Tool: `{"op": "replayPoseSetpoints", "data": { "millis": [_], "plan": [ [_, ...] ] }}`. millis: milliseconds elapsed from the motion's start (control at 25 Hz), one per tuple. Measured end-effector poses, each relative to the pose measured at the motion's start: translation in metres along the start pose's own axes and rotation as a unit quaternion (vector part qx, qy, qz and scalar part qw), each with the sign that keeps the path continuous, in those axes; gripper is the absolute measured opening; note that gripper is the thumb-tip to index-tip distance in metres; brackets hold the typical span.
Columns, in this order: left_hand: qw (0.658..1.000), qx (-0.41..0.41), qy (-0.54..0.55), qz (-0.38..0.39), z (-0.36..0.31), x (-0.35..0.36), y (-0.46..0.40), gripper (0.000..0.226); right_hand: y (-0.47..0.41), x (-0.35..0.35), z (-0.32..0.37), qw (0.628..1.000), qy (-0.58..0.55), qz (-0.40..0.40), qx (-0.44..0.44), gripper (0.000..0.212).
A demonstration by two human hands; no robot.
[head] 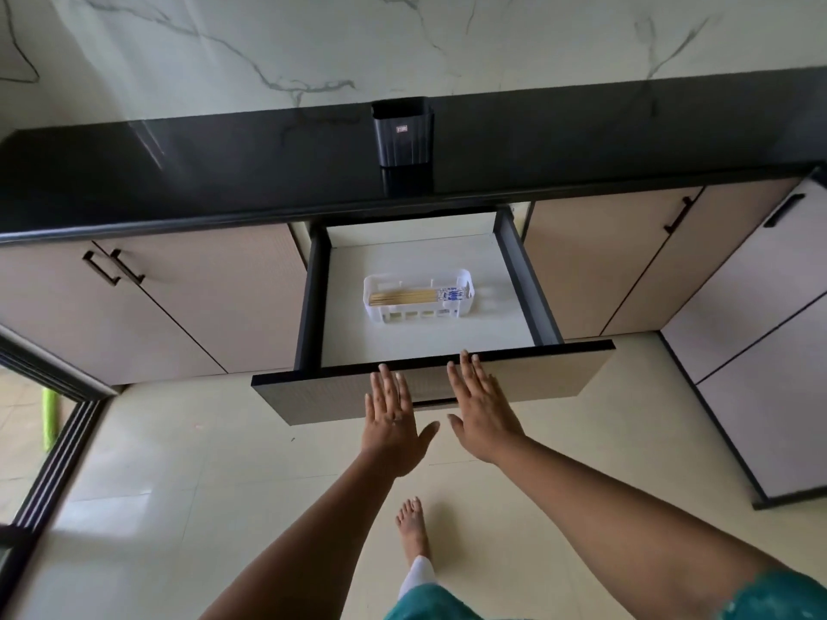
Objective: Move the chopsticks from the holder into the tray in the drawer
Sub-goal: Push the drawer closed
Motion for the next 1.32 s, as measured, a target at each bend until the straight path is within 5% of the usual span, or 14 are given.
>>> {"op": "replayPoseSetpoints", "data": {
  "millis": [240, 520, 920, 1320],
  "plan": [
    [0.998, -0.005, -0.066, 0.022, 0.015, -0.003, -0.003, 0.101, 0.005, 0.011, -0.013, 0.996, 0.015, 0.072, 0.055, 0.089],
    [0.994, -0.024, -0.091, 0.053, 0.038, -0.011, -0.034, 0.103, -0.019, -0.002, -0.017, 0.995, 0.038, 0.069, 0.063, 0.086],
    [0.997, -0.007, -0.079, -0.003, 0.068, -0.091, -0.148, 0.089, -0.145, -0.073, -0.049, 1.000, 0.010, 0.019, 0.018, 0.074],
    [0.993, 0.077, -0.093, 0.002, 0.072, -0.158, -0.264, 0.083, -0.265, -0.122, -0.085, 0.989, -0.082, 0.108, 0.058, 0.089]
  ]
}}
Point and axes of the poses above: each hand's wrist, its own y-axis away from the middle knuckle, its own x-axis out of the palm, z = x × y, the point moved 10 cm from there along -y, towards the middle knuckle, and after that the axes turned 15 degrees about z, right-handed, at the moved point
